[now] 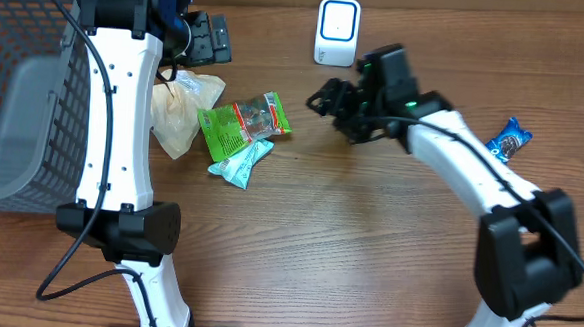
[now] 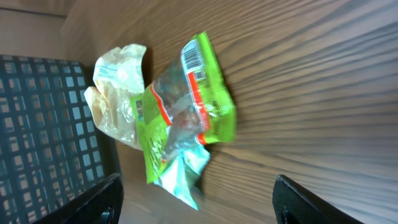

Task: Scan the item barcode
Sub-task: 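Reach the right gripper to the green snack bag and grasp it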

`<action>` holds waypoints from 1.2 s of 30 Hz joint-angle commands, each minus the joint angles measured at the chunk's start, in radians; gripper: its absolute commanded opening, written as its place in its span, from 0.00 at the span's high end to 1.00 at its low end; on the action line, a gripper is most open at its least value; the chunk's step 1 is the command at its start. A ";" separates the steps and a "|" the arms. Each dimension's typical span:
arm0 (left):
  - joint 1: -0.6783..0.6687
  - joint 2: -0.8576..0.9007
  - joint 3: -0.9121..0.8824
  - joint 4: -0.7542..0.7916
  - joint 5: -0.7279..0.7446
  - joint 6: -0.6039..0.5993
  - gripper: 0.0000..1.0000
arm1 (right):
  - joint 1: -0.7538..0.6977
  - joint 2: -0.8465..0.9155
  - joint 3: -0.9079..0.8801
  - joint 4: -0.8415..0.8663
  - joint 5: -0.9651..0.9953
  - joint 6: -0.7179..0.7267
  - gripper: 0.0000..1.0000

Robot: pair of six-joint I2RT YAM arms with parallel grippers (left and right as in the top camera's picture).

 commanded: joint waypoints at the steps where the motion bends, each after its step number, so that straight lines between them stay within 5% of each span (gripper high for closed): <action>1: -0.001 -0.015 -0.006 0.001 0.002 0.005 0.00 | 0.047 0.068 -0.008 0.058 0.045 0.101 0.23; 11: -0.001 -0.015 -0.006 0.001 0.002 0.005 0.00 | 0.145 0.230 -0.008 0.284 0.044 0.153 0.26; 23: -0.001 -0.015 -0.006 0.001 0.002 0.005 0.00 | 0.132 0.240 -0.008 0.275 0.028 0.060 0.79; 30: -0.001 -0.015 -0.006 0.001 0.002 0.005 0.00 | 0.105 0.238 -0.006 0.267 -0.008 -0.026 0.94; 36: -0.001 -0.015 -0.006 0.001 0.002 0.005 0.00 | 0.039 0.207 -0.006 0.246 -0.113 -0.143 0.96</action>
